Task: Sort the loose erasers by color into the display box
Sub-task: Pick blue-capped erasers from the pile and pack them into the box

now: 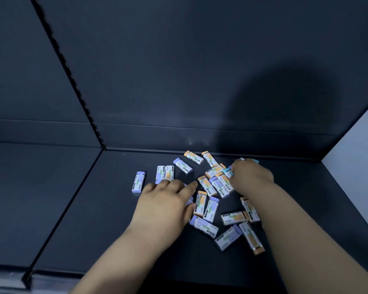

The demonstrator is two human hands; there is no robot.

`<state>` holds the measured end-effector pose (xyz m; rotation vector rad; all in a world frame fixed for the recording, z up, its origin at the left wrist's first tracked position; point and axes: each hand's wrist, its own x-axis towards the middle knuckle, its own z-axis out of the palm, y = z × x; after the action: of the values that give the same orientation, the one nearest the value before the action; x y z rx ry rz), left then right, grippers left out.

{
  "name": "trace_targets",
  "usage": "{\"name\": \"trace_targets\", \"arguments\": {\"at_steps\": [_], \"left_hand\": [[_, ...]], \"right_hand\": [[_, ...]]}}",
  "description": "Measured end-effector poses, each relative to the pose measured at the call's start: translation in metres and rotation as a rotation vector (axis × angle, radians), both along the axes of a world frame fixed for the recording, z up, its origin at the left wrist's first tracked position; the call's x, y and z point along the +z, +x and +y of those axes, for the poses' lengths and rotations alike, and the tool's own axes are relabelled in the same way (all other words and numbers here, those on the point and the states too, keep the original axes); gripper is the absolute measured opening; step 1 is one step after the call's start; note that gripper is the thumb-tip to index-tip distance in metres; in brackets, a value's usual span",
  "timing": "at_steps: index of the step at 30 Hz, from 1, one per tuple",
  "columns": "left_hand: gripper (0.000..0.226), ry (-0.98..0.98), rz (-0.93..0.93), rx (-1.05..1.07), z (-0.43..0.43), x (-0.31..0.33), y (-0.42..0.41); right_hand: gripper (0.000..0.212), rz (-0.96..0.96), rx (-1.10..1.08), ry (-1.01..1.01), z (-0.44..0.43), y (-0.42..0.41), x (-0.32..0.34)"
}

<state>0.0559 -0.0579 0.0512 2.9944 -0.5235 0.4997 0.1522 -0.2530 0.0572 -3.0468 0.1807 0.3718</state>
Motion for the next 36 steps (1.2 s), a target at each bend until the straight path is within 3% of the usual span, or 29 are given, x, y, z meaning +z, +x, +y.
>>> {"name": "trace_targets", "arguments": {"at_steps": [15, 20, 23, 28, 36], "left_hand": [[0.041, 0.037, -0.001, -0.015, 0.000, 0.003, -0.005], [0.049, 0.072, 0.011, 0.007, 0.003, 0.000, -0.008], [0.050, 0.065, -0.003, 0.033, 0.003, 0.000, -0.008], [0.052, 0.031, -0.073, 0.050, 0.004, 0.001, -0.009], [0.053, 0.058, -0.102, 0.017, 0.006, -0.006, -0.014]], "right_hand": [[0.029, 0.064, -0.057, -0.033, -0.004, -0.013, 0.015], [0.030, -0.055, -0.052, -0.022, -0.001, -0.023, 0.018], [0.032, -0.122, 0.067, 0.061, 0.012, -0.032, 0.024], [0.032, -0.057, 0.376, 0.147, 0.043, -0.055, 0.032], [0.034, -0.028, 0.553, 0.138, 0.056, -0.077, 0.033]]}}
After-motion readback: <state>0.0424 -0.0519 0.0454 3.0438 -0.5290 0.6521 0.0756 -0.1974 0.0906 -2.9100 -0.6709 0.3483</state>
